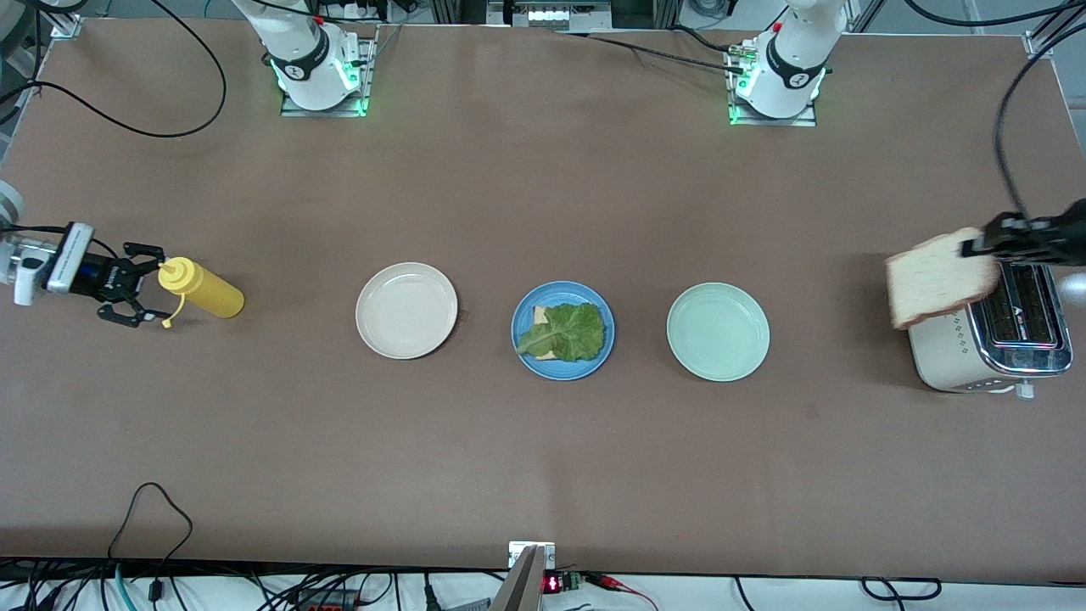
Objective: Make sandwich in blue plate with both arms
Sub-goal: 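Carry the second bread slice with the left gripper to the blue plate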
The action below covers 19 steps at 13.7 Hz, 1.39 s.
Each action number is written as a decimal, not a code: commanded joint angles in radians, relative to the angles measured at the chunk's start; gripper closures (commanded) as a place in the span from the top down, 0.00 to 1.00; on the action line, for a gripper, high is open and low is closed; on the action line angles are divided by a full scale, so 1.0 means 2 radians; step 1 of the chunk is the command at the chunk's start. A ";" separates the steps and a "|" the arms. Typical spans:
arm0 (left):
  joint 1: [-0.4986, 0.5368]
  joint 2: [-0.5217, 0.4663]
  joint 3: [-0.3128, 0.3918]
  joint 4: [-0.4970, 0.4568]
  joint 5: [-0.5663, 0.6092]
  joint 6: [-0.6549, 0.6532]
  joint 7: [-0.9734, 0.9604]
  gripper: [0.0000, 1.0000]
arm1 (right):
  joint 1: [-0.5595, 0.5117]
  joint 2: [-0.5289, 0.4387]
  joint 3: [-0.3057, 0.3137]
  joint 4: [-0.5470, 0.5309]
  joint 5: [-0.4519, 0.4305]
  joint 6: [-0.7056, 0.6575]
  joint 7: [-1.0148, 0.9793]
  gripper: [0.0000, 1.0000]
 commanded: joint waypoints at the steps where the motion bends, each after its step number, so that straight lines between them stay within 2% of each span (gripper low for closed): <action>1: -0.009 0.000 -0.046 -0.075 -0.042 0.089 -0.057 0.01 | -0.004 -0.009 -0.011 0.047 -0.020 -0.045 0.050 1.00; 3: -0.012 0.000 -0.098 -0.138 -0.056 0.191 -0.095 0.01 | -0.004 -0.030 -0.012 0.069 -0.023 -0.054 0.111 1.00; 5: -0.035 0.025 -0.135 -0.173 -0.057 0.288 -0.145 0.01 | 0.003 -0.077 -0.009 0.075 -0.063 -0.050 0.201 1.00; 8: -0.111 0.082 -0.136 -0.173 -0.066 0.391 -0.229 0.01 | 0.046 -0.150 -0.008 0.076 -0.114 -0.048 0.350 1.00; 11: -0.191 0.137 -0.134 -0.174 -0.066 0.486 -0.286 0.03 | 0.122 -0.217 -0.008 0.076 -0.196 -0.039 0.535 1.00; 15: -0.230 0.172 -0.136 -0.173 -0.065 0.531 -0.282 0.02 | 0.223 -0.260 -0.006 0.076 -0.285 -0.025 0.776 1.00; 19: -0.234 0.177 -0.136 -0.174 -0.065 0.531 -0.278 0.03 | 0.290 -0.271 -0.005 0.082 -0.364 -0.029 0.991 1.00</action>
